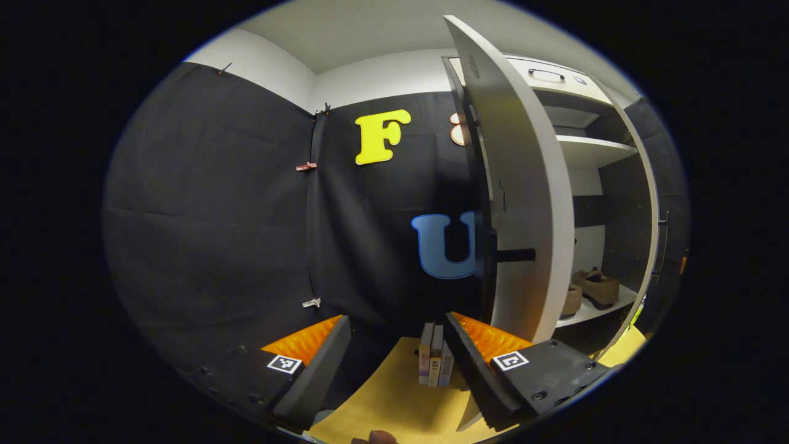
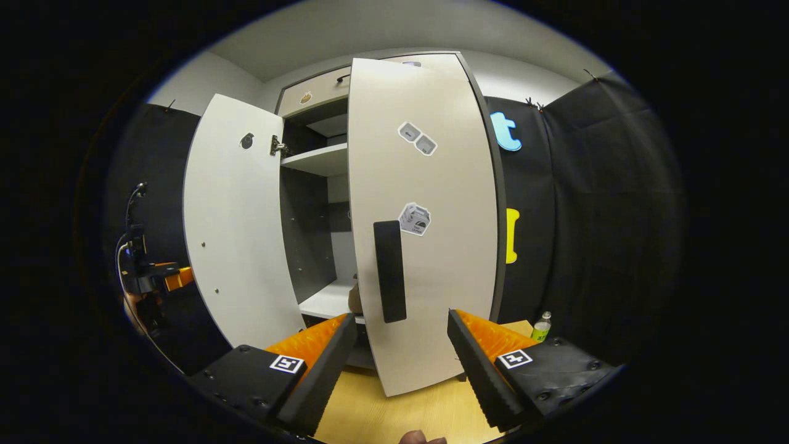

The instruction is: Grab one shoe with the right hand and put it into the shoe cabinet, grab the other shoe with the left hand and put it into the shoe cabinet; then close the right door with the right hand and the left door with the left hand.

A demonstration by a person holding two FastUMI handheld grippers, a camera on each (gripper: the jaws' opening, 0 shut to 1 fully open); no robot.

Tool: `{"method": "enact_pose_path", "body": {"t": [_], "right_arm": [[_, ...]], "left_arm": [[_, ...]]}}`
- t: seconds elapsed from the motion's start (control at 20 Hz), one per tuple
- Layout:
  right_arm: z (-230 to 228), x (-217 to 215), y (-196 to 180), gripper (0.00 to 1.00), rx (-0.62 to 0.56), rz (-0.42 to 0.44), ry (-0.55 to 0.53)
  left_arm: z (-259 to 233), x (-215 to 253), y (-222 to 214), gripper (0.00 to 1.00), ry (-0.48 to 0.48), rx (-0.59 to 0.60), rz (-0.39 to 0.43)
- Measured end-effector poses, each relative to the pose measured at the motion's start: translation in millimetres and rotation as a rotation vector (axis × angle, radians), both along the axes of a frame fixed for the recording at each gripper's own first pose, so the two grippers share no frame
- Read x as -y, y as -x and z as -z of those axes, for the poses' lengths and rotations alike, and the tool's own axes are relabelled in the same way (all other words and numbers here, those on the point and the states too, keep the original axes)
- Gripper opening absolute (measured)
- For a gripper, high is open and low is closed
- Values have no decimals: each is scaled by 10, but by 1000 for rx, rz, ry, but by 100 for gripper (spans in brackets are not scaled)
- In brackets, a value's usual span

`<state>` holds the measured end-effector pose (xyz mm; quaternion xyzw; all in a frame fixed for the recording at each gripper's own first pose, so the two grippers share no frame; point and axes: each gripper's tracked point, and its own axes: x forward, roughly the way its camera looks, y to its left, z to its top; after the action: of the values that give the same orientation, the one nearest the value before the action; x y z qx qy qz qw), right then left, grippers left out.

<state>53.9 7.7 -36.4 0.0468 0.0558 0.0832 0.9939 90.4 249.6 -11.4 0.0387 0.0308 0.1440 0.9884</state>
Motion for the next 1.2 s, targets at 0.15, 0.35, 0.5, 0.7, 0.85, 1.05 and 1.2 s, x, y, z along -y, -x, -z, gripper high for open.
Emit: {"method": "enact_pose_path", "body": {"t": [0.15, 0.35, 0.5, 0.7, 0.85, 1.05, 1.2], "right_arm": [[-14, 5, 4, 98, 3, -2, -6], [-26, -23, 13, 98, 5, -10, -12], [-47, -26, 19, 98, 10, -15, -18], [-66, 16, 15, 98, 10, -14, -30], [-87, 40, 39, 98, 14, -15, -32], [-101, 68, 64, 98, 16, -17, -29], [-135, 75, 87, 98, 20, -13, -36]], "left_arm": [[-17, 57, -2, 92, -17, 4, 5], [5, 191, -4, 92, 31, 3, 31], [36, 343, -8, 93, 58, -2, 55], [20, 641, 12, 92, 37, -7, 98], [27, 753, 22, 92, 39, -2, 95], [36, 909, 6, 91, 60, -3, 109], [51, 1129, -51, 92, 64, -6, 152]]}}
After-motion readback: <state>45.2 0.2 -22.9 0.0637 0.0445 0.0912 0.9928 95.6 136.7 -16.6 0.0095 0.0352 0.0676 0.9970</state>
